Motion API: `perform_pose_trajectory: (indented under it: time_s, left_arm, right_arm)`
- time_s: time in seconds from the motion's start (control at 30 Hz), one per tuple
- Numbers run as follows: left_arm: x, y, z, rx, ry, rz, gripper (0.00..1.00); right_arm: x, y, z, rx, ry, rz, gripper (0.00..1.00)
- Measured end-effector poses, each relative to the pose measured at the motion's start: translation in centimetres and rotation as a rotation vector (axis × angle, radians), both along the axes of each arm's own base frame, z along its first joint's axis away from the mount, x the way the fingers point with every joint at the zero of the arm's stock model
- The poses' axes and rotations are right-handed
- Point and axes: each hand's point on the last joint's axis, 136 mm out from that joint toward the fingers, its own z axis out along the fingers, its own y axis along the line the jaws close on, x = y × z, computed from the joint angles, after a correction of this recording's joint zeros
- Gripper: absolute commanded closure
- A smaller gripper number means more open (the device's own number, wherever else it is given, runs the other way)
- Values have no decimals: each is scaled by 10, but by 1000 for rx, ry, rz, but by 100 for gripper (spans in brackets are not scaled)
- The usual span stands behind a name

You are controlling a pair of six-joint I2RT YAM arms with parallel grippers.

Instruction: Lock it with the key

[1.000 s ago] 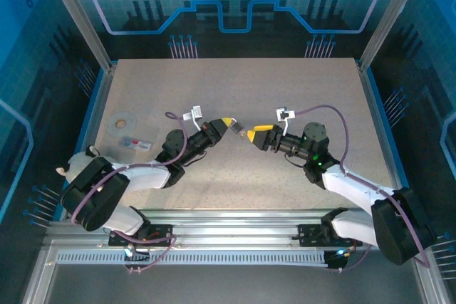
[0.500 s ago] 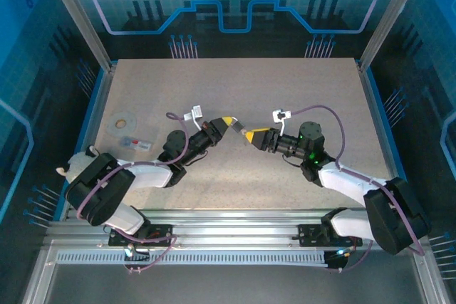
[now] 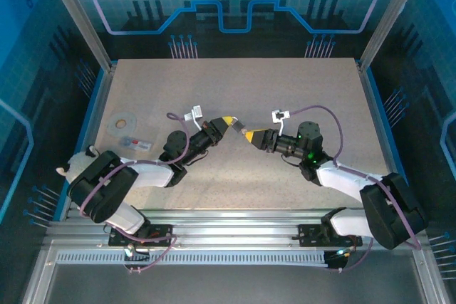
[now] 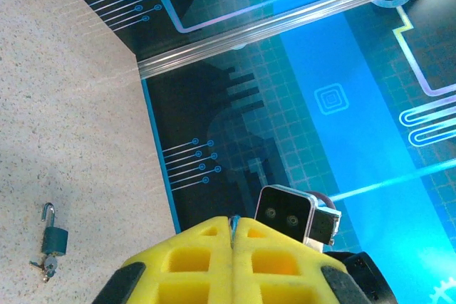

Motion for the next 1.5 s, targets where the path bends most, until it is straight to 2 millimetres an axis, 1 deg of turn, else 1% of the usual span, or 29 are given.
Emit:
perform_pose_trajectory:
  time_s: [0.27,0.43,0.6,0.7,1.43,1.5]
  left_arm:
    - [2,-2,-8,6,14,-1,100]
    - [3,-2,-9,2,8,-2,100]
    - [2,-3,-8,-1,4,-3,100]
    - [2,-3,-8,-2,2,-5,100]
    - [-1,-8,-9,-3,0,-17,100]
    - [-1,-8,-9,-3,1,-17,100]
  right_arm:
    - [0,0,4,12,-13,0,63]
    - [0,1,6,17,-21,1,67]
    - [1,2,5,17,-17,2,69]
    - [0,3,4,17,-15,5,73]
    - [-1,6,2,17,-11,12,83]
    - [-1,6,2,18,-9,12,86]
